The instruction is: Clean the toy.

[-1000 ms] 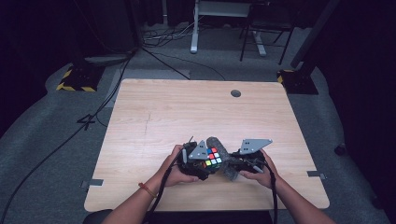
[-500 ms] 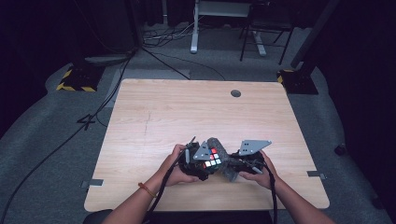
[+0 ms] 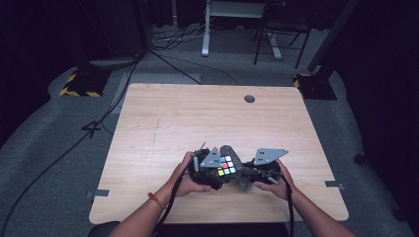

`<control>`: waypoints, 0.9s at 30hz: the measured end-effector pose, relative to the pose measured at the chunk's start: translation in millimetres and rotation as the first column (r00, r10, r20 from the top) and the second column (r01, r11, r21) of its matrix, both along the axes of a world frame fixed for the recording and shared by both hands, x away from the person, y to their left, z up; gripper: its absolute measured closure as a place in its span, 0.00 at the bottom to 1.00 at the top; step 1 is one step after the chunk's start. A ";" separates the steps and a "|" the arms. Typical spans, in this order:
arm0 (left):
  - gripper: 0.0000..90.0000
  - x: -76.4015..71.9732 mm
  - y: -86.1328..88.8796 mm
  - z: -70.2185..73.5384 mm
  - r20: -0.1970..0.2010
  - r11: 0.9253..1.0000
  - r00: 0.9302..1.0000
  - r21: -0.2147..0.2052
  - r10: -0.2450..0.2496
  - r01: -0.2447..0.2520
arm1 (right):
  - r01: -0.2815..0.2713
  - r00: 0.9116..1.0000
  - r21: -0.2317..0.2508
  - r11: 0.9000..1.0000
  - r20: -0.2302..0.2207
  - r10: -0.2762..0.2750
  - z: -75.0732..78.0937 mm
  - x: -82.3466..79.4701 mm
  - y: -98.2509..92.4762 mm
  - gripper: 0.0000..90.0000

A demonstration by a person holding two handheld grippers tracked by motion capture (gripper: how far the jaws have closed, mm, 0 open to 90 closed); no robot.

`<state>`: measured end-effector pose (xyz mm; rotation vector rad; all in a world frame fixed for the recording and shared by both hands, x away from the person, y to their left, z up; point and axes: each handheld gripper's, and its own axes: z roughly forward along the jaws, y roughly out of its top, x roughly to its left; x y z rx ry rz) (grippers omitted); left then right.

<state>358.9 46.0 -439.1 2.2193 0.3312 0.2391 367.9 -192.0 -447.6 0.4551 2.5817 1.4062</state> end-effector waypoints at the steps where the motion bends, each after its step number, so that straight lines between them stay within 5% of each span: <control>1: 0.33 0.1 -0.8 -1.1 0.000 1.000 1.000 0.021 0.008 -0.008 | 0.000 1.000 0.009 1.000 0.001 0.000 1.2 -0.3 -0.9 0.85; 5: 0.36 -2.1 -4.4 -3.2 0.004 0.997 1.000 0.075 0.001 -0.001 | -0.011 1.000 0.046 0.999 0.008 0.011 5.4 -3.6 -1.1 0.85; 8: 0.37 -6.1 -8.3 -6.0 0.034 0.994 0.999 0.106 -0.003 -0.001 | -0.025 0.999 0.026 0.999 0.035 0.024 9.5 -8.2 2.7 0.85; 19: 0.37 -4.4 -2.2 0.0 0.049 0.998 0.999 0.059 0.000 -0.003 | 0.006 1.000 -0.029 1.000 -0.025 -0.007 -4.6 2.6 -3.6 0.85; 27: 0.37 -6.7 -4.6 1.6 0.067 0.998 0.998 0.061 -0.009 0.004 | -0.003 0.999 0.002 1.000 0.037 0.003 9.6 -8.5 0.1 0.85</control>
